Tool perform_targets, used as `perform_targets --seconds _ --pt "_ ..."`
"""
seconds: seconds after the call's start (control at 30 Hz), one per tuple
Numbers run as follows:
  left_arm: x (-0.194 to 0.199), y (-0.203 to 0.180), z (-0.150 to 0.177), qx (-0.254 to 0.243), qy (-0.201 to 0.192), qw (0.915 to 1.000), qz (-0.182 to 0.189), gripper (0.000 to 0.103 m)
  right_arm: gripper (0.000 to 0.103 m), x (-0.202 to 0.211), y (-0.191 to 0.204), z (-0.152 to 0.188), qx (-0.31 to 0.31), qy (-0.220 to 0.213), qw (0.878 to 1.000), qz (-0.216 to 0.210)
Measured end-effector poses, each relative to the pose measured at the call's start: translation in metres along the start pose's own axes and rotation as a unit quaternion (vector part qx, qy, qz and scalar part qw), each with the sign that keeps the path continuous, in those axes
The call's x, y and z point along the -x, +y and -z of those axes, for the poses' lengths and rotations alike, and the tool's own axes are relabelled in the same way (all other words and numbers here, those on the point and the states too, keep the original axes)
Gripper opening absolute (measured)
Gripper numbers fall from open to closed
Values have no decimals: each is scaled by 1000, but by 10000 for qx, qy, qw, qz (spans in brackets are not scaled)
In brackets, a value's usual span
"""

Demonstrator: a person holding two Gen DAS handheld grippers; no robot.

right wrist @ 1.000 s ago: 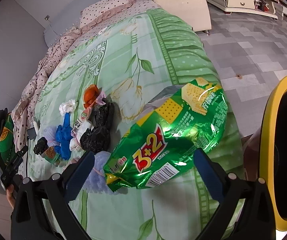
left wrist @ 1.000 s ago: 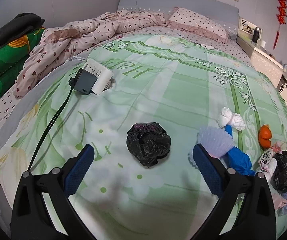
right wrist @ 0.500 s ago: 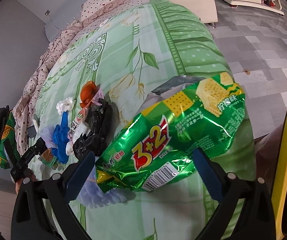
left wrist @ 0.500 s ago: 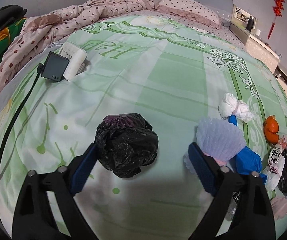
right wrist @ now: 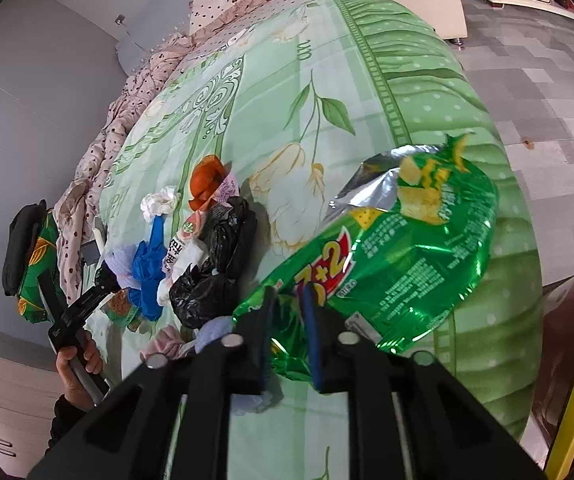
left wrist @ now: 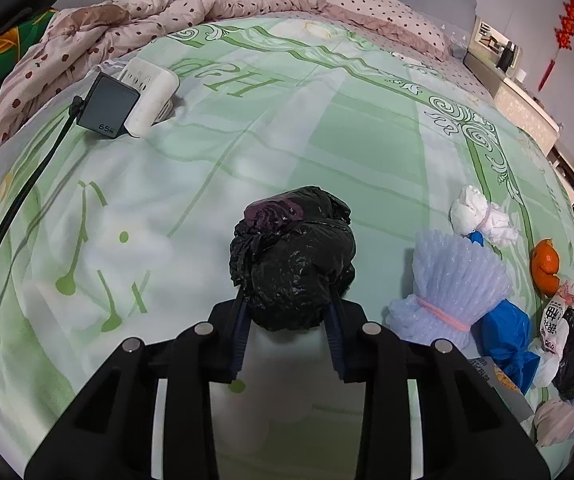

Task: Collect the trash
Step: 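Grasp the black plastic bag with the left tool while the right tool grasps the green snack wrapper, then lift the black bag with the left tool while the right tool lifts the green wrapper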

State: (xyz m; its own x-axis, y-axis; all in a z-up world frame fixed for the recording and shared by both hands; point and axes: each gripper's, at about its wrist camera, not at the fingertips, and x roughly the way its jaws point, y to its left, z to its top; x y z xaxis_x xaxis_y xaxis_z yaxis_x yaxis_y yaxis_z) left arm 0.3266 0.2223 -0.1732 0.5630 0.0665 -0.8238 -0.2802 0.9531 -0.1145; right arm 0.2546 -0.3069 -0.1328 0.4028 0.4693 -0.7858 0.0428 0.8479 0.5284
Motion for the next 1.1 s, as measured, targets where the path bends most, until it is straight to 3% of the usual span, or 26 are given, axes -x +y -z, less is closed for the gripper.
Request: perform_targets --seconds 0.13,0.27,0.6,0.67,0.7,0.77,0.8,1.1 --pt "11 1 0 38 -66 10000 -27 30 1 6 7 2 247 -85 9997 -28" --pt "28 2 3 145 -129 9998 65 30 1 10 1 2 101 -113 9998 -89" --pt "64 -6 18 90 -292 9988 372 30 1 53 9 26 482 -417 9980 -10" --pt "67 -9 20 32 -318 9987 397 30 2 57 2 26 249 -454 9986 -100" --pt "68 -11 21 20 -325 9986 421 30 6 59 -2 25 112 -471 9988 -66" --pt "69 -13 23 22 -339 9982 484 30 46 64 -9 23 -72 -578 9983 -40" --pt "70 -13 24 19 -349 9981 517 30 83 67 -14 23 -219 -669 9975 -34" --pt "71 -16 25 -30 -377 9969 696 31 95 42 -49 0 -1054 -465 9929 306"
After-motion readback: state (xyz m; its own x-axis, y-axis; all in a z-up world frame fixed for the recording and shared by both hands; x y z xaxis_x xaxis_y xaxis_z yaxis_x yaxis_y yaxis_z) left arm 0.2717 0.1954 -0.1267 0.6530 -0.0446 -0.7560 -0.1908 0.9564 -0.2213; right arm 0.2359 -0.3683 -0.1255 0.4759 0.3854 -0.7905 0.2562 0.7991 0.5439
